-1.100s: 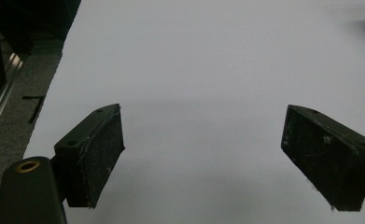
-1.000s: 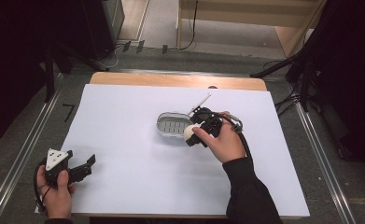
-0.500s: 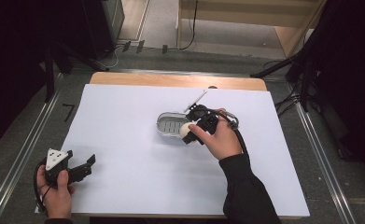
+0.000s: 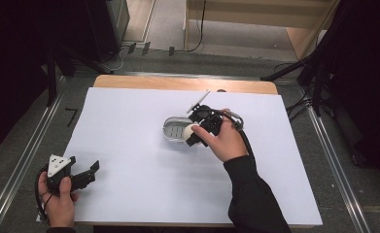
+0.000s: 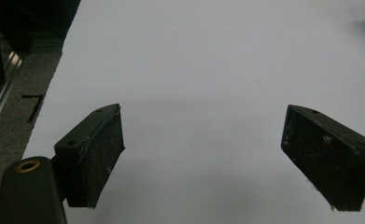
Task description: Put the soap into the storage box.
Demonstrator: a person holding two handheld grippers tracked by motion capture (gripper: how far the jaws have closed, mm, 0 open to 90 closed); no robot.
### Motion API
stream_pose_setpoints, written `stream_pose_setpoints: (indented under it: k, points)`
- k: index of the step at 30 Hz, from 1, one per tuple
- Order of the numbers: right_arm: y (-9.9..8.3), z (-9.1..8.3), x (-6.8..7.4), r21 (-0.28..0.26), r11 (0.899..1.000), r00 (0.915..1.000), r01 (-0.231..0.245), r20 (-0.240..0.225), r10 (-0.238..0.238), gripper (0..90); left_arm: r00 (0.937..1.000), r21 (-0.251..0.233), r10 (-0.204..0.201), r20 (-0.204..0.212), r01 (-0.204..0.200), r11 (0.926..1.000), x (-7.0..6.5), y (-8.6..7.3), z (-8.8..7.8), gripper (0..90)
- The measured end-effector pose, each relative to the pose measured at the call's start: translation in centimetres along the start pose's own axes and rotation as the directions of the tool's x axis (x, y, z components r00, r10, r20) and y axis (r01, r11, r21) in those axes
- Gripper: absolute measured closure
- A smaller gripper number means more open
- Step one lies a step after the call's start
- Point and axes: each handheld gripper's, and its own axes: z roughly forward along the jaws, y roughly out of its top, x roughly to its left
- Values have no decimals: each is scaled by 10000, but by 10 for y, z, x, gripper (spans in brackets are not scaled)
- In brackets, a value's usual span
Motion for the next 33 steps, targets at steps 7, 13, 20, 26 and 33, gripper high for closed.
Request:
stream_pose_setpoints:
  k: [7, 13, 20, 26, 33]
  points:
    - [10, 4, 0, 26, 10000, 10000, -22, -55, 22, 255, 10000, 15, 2, -9, -2, 10000, 0, 0, 0, 141]
    - [18, 10, 1, 134, 9999, 9999, 8, -139, -6, 255, 10000, 6, -22, 7, 22, 10000, 0, 0, 0, 141]
    - [25, 14, 1, 181, 9998, 9999, 21, -153, -18, 255, 10000, 19, -21, 18, 21, 10000, 1, 0, 0, 141]
    - [30, 20, -2, 247, 9997, 9999, -74, -124, 77, 255, 10000, 16, -29, 22, 29, 10000, 1, 0, 0, 141]
    - [35, 24, -6, 248, 9995, 9996, -207, -202, 212, 255, 10000, 20, -23, 23, 23, 10000, 1, 0, 0, 141]
